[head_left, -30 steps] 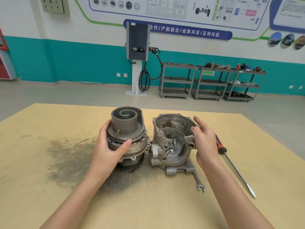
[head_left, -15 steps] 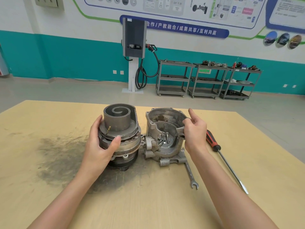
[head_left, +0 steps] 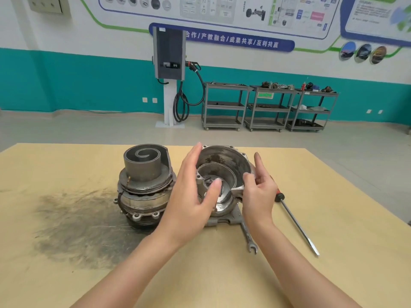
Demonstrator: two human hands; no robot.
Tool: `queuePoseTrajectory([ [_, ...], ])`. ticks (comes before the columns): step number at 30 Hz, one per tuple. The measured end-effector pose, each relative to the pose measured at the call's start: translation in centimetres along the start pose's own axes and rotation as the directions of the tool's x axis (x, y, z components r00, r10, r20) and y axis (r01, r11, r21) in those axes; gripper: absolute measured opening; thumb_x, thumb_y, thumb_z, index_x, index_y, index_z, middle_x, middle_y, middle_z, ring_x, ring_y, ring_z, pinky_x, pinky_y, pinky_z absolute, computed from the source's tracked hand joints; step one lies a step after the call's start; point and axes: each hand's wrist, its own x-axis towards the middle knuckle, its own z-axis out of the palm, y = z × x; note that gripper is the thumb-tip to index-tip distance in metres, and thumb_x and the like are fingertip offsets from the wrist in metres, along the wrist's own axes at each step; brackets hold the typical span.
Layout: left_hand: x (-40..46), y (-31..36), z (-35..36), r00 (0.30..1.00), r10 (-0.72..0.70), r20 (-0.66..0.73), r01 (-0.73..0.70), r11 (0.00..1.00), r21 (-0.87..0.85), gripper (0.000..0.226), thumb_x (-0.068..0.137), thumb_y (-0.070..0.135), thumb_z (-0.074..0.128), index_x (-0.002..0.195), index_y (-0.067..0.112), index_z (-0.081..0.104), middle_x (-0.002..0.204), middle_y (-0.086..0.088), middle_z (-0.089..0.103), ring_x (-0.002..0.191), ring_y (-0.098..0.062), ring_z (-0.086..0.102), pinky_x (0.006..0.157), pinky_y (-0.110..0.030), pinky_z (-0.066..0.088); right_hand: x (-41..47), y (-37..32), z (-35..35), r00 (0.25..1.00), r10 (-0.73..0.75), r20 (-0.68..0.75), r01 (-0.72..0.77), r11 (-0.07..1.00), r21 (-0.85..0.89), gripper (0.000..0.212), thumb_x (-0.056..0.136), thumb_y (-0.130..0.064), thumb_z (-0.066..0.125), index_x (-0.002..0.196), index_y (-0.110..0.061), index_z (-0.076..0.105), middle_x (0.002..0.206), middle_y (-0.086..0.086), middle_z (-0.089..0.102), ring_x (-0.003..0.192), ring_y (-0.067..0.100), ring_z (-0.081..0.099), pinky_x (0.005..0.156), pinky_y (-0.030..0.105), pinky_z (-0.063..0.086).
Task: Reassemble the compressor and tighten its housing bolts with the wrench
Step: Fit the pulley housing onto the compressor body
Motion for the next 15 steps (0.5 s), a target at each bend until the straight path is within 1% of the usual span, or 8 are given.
queuePoseTrajectory([
  [2,1.3,-0.5,1.0,0.99,-0.141,-0.001,0.141,0.99,0.018,0.066,0.103,0.035,0.049,0.157,0.023,0.014,0.162,0.016,0.016,0.145,0.01,0.011,0.117,-0.009,0.011,0.0,-0.1,-0.1,1.0,0.016,0.002,-0.016,1.0,0.008,0.059,0.093,0.002,0.047,0.148,-0.02,0.041,0.104,-0.001,0.068,0.043,0.005,0.025,0.039,0.021,0.029],
  [4,1.9,-1.0,1.7,0.984,-0.177,0.016,0.174,0.98,0.097,0.066,0.104,0.033,0.044,0.158,0.021,0.008,0.165,0.012,0.009,0.148,0.006,0.003,0.119,-0.012,0.004,0.0,0.0,0.0,1.0,0.009,0.008,-0.009,1.0,0.021,0.059,0.093,0.002,0.047,0.147,-0.019,0.042,0.095,-0.018,0.068,0.042,0.003,0.025,0.039,0.019,0.029],
  [6,2.2,-1.5,2.3,0.985,-0.171,0.023,0.166,0.974,0.153,0.062,0.106,0.03,0.039,0.159,0.022,0.007,0.166,0.011,0.002,0.149,0.005,-0.004,0.114,-0.005,-0.004,0.2,0.0,0.2,1.0,0.021,0.004,-0.022,0.999,0.035,0.059,0.092,0.002,0.047,0.147,-0.019,0.043,0.099,-0.03,0.069,0.043,0.003,0.027,0.039,0.02,0.03],
  [9,2.7,-2.2,2.8,0.979,-0.199,-0.039,0.203,0.97,0.136,0.055,0.107,0.023,0.035,0.158,0.019,0.014,0.167,0.006,0.002,0.147,0.006,-0.002,0.1,0.009,-0.005,0.8,-0.2,0.7,0.996,0.086,0.001,-0.086,0.996,0.03,0.059,0.091,0.0,0.047,0.147,-0.019,0.043,0.098,-0.018,0.072,0.044,0.005,0.029,0.039,0.02,0.032],
  [11,3.0,-2.5,3.1,0.972,-0.224,-0.065,0.231,0.962,0.144,0.052,0.108,0.018,0.032,0.158,0.016,0.017,0.167,0.002,0.003,0.142,0.008,0.001,0.094,0.012,-0.005,1.0,-0.4,0.8,0.996,0.087,0.021,-0.088,0.996,0.008,0.058,0.091,0.0,0.047,0.146,-0.017,0.044,0.111,-0.003,0.073,0.043,0.01,0.037,0.039,0.022,0.036],
  [13,3.1,-2.8,3.1,0.969,-0.234,-0.082,0.244,0.958,0.152,0.05,0.108,0.015,0.031,0.157,0.014,0.019,0.167,0.0,0.004,0.144,0.004,0.004,0.093,0.012,-0.005,1.1,-0.5,1.0,0.997,0.065,0.039,-0.064,0.998,-0.016,0.057,0.091,0.001,0.047,0.145,-0.014,0.045,0.105,-0.01,0.073,0.045,0.016,0.049,0.04,0.026,0.042],
  [14,3.2,-3.0,3.1,0.967,-0.238,-0.091,0.25,0.956,0.152,0.05,0.107,0.014,0.031,0.156,0.013,0.02,0.167,-0.001,0.007,0.147,-0.001,0.006,0.096,0.01,-0.004,1.2,-0.6,1.2,0.998,0.055,0.043,-0.054,0.998,-0.026,0.056,0.091,0.001,0.048,0.145,-0.014,0.046,0.098,-0.01,0.073,0.044,0.012,0.046,0.04,0.024,0.04],
  [15,3.4,-3.1,3.0,0.964,-0.243,-0.104,0.257,0.955,0.15,0.05,0.107,0.014,0.033,0.156,0.013,0.022,0.166,-0.002,0.011,0.149,-0.006,0.009,0.101,0.006,-0.001,1.3,-0.6,1.4,0.998,0.052,0.042,-0.05,0.998,-0.034,0.056,0.091,0.001,0.048,0.145,-0.015,0.046,0.099,-0.008,0.071,0.044,0.007,0.039,0.041,0.022,0.037],
])
